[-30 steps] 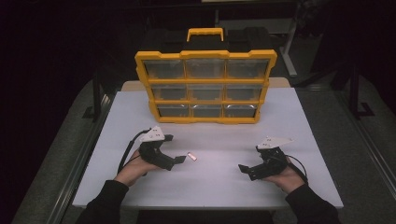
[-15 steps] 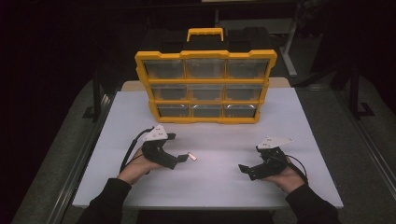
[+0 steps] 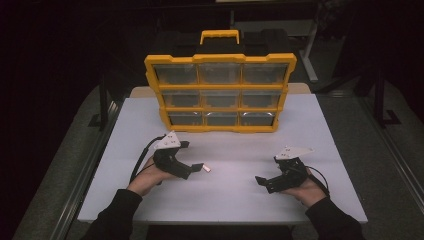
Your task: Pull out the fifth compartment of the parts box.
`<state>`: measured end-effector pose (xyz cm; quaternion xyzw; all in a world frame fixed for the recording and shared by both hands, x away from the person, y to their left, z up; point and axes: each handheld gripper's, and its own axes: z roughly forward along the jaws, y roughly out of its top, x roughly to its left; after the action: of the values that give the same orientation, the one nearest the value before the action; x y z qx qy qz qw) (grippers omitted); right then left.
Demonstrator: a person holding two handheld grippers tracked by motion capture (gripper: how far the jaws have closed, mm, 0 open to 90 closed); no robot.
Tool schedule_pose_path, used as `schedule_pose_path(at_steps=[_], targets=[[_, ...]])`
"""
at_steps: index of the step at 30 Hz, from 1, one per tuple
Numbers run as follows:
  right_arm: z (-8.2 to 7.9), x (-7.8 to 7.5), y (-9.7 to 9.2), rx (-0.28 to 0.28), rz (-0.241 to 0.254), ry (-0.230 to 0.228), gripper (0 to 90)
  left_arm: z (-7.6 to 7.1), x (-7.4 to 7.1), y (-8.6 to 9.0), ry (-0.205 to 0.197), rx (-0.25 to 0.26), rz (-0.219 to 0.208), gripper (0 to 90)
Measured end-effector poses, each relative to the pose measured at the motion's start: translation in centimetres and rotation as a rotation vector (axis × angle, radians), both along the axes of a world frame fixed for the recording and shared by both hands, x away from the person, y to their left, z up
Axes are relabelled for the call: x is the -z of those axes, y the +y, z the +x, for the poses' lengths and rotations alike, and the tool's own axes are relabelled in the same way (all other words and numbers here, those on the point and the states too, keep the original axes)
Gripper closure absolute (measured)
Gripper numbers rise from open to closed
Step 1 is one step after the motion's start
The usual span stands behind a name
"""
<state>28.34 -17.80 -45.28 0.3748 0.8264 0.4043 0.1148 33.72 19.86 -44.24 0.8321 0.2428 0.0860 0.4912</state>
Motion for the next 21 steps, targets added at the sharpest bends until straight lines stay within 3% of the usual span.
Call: schedule_pose_path(at_steps=[21], targets=[[0.01,0.01,-0.01,0.001,-0.001,0.002,0.0,0.71,-0.03,-0.91,0.000,0.010,-0.001,0.0]])
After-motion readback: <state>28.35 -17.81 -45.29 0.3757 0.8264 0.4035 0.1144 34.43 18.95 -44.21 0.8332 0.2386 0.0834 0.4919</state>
